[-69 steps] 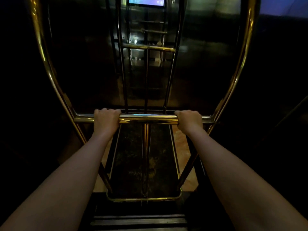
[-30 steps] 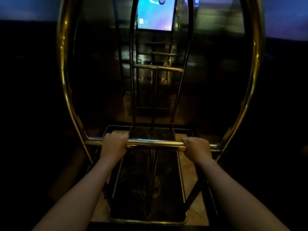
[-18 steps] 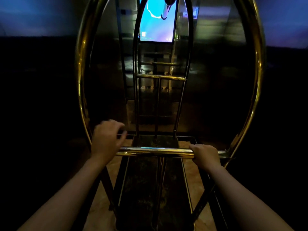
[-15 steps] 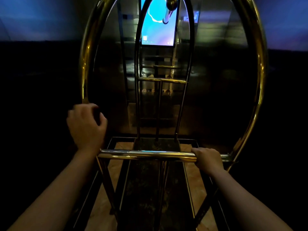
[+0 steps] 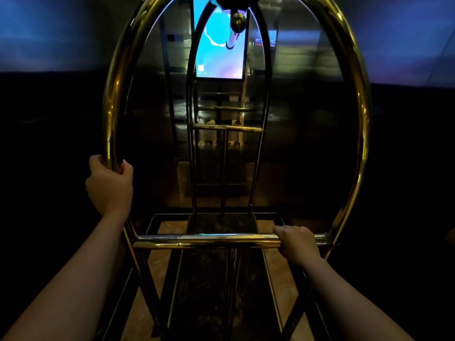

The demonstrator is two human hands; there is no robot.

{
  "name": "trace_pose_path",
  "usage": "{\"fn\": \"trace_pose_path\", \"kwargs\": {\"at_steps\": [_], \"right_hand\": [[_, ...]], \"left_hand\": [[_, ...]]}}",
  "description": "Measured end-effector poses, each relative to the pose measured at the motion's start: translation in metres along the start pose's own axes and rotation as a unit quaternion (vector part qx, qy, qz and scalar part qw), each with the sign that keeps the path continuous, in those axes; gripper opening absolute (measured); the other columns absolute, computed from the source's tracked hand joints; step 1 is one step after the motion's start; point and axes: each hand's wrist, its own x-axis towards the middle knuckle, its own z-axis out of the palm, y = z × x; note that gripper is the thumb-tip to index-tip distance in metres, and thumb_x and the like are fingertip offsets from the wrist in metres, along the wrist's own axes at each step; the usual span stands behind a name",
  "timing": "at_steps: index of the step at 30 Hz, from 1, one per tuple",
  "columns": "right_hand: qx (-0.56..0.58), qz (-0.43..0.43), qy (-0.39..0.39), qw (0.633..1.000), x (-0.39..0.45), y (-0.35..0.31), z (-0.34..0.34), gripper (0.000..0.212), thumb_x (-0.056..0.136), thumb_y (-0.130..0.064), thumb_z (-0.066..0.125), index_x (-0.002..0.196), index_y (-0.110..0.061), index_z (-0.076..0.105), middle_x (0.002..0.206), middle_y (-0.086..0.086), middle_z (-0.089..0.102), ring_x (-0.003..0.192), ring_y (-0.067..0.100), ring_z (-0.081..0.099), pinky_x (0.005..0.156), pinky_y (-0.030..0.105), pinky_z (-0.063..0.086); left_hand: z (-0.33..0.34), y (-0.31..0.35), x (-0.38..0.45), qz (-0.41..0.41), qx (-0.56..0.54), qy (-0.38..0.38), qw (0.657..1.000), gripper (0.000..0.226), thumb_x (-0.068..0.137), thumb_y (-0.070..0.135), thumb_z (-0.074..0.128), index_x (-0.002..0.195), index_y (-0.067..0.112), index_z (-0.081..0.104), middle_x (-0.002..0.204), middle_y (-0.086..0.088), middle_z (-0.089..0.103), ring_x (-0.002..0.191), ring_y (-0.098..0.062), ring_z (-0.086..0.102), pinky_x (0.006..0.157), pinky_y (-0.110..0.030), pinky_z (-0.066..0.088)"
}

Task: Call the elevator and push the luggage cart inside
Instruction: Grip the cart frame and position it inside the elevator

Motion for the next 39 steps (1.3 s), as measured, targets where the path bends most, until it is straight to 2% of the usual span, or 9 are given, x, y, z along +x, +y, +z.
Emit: {"fn": "trace_pose_path", "kwargs": {"at_steps": [3,6,10,14,17,19,22,27,39], "right_hand": [[0.045,0.001,-0.036,0.998,-0.001,0.000,-0.007,0.036,0.075,-0.027,0.073,0.106,-0.033,0.055,0.093,-0.013,0.051,0.080,0.007,0.049,0.076,0.031,0.044],[0.165,0.028,-0.039,0.985,-0.002,-0.002,-0.027,0.039,0.076,-0.025,0.072,0.110,-0.031,0.054,0.103,-0.013,0.048,0.096,0.004,0.043,0.092,0.035,0.043],[0.125,0.110,0.276,0.947,-0.005,0.013,-0.081,0.043,0.073,0.003,0.072,0.110,-0.012,0.058,0.112,0.010,0.057,0.104,0.025,0.052,0.088,0.038,0.043],[0.139,0.235,0.460,0.845,0.002,0.054,-0.140,0.045,0.083,-0.015,0.070,0.121,-0.005,0.050,0.125,0.021,0.051,0.114,0.033,0.047,0.093,0.041,0.036],[0.370,0.266,0.374,0.808,0.016,0.066,-0.142,0.046,0.085,-0.024,0.073,0.122,-0.011,0.048,0.113,0.012,0.060,0.093,0.023,0.062,0.078,0.041,0.054],[0.382,0.272,0.357,0.807,0.022,0.064,-0.139,0.020,0.088,-0.024,0.069,0.097,-0.017,0.053,0.085,0.010,0.066,0.067,0.019,0.065,0.062,0.043,0.059],[0.362,0.271,0.393,0.801,0.027,0.066,-0.137,0.026,0.091,-0.017,0.063,0.076,-0.028,0.046,0.071,0.016,0.064,0.056,0.020,0.062,0.046,0.026,0.050],[0.356,0.272,0.402,0.799,0.032,0.067,-0.133,0.023,0.088,-0.012,0.063,0.075,-0.025,0.048,0.068,0.012,0.062,0.056,0.024,0.062,0.050,0.034,0.052],[0.352,0.265,0.397,0.805,0.035,0.071,-0.132,0.020,0.089,-0.011,0.062,0.077,-0.019,0.049,0.065,0.010,0.060,0.054,0.020,0.062,0.046,0.026,0.045]], "left_hand": [[-0.002,-0.001,-0.001,-0.002,0.011,0.005,1.000,0.034,0.094,0.028,0.057,0.115,0.002,0.051,0.095,-0.021,0.065,0.080,-0.033,0.065,0.054,-0.023,0.043],[-0.004,0.000,-0.001,0.000,0.012,0.009,1.000,0.035,0.093,0.031,0.056,0.114,0.003,0.052,0.095,-0.020,0.065,0.080,-0.034,0.066,0.061,-0.039,0.054],[-0.006,0.001,-0.003,-0.009,0.010,0.003,1.000,0.034,0.093,0.029,0.058,0.114,0.003,0.051,0.095,-0.021,0.065,0.081,-0.034,0.065,0.057,-0.035,0.051],[-0.008,0.002,-0.004,-0.002,0.008,0.008,1.000,0.034,0.093,0.027,0.058,0.115,0.002,0.051,0.098,-0.023,0.064,0.084,-0.036,0.064,0.054,-0.020,0.038],[-0.008,0.000,-0.004,0.002,0.001,0.017,1.000,0.033,0.093,0.027,0.057,0.114,0.002,0.051,0.098,-0.024,0.064,0.086,-0.038,0.064,0.054,-0.024,0.040],[-0.008,0.000,-0.005,-0.001,0.006,0.024,1.000,0.033,0.093,0.027,0.057,0.113,0.002,0.051,0.099,-0.024,0.063,0.087,-0.039,0.063,0.054,-0.024,0.040],[-0.007,0.002,-0.006,-0.011,0.013,0.036,0.999,0.035,0.092,0.028,0.058,0.114,0.001,0.052,0.103,-0.026,0.063,0.090,-0.040,0.063,0.062,-0.034,0.045],[-0.003,-0.005,-0.001,-0.009,-0.005,0.032,0.999,0.036,0.091,0.033,0.057,0.112,0.004,0.051,0.102,-0.023,0.064,0.088,-0.037,0.063,0.051,-0.015,0.042],[-0.003,-0.001,-0.002,-0.013,-0.003,0.040,0.999,0.035,0.090,0.028,0.059,0.112,0.002,0.053,0.101,-0.026,0.063,0.090,-0.042,0.062,0.059,-0.036,0.045]]}}
